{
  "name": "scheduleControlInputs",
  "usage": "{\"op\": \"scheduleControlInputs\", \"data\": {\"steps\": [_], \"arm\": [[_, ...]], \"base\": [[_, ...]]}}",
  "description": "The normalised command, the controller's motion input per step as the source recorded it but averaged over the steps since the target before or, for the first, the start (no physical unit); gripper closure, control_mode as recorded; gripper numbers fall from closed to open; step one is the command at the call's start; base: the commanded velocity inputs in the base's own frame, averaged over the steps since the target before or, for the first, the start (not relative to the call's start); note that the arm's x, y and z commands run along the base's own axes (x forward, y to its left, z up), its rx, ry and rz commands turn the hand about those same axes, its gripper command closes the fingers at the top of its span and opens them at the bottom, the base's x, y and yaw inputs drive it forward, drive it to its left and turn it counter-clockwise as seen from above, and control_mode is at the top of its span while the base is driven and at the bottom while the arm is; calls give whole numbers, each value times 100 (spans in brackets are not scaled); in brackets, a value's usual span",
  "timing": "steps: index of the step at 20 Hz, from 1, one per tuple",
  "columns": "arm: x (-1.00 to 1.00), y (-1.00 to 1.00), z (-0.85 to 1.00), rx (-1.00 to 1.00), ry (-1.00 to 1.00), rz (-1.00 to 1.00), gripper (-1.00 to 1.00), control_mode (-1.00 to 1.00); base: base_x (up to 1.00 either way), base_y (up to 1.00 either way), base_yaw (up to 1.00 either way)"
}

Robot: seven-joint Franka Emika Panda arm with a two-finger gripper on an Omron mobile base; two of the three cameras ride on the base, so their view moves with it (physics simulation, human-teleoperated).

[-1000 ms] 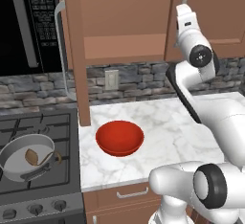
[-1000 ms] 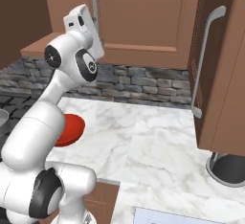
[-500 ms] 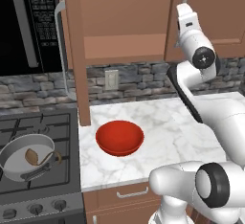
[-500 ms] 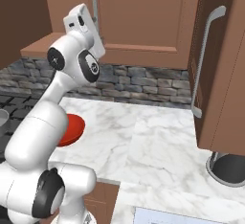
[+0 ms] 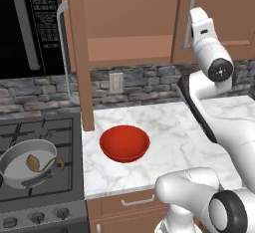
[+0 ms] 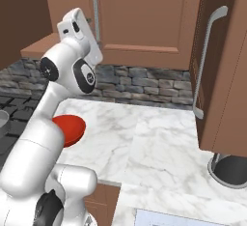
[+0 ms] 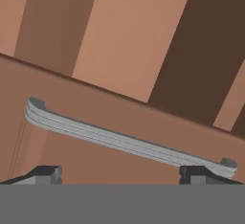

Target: Open the cabinet and move the ladle to the pot. Then close the cabinet.

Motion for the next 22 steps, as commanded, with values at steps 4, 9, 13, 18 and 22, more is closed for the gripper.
{"op": "scheduleControlInputs", "data": {"steps": [4,9,13,18,22], "arm": [[-45,0,27,0,1,0,-100,-100],[-45,0,26,0,7,0,-100,-100],[-48,0,17,0,2,0,-100,-100],[-46,0,4,0,1,0,-100,-100],[-52,0,0,0,0,0,-100,-100]], "base": [[0,0,0],[0,0,0],[0,0,0],[0,0,0],[0,0,0]]}}
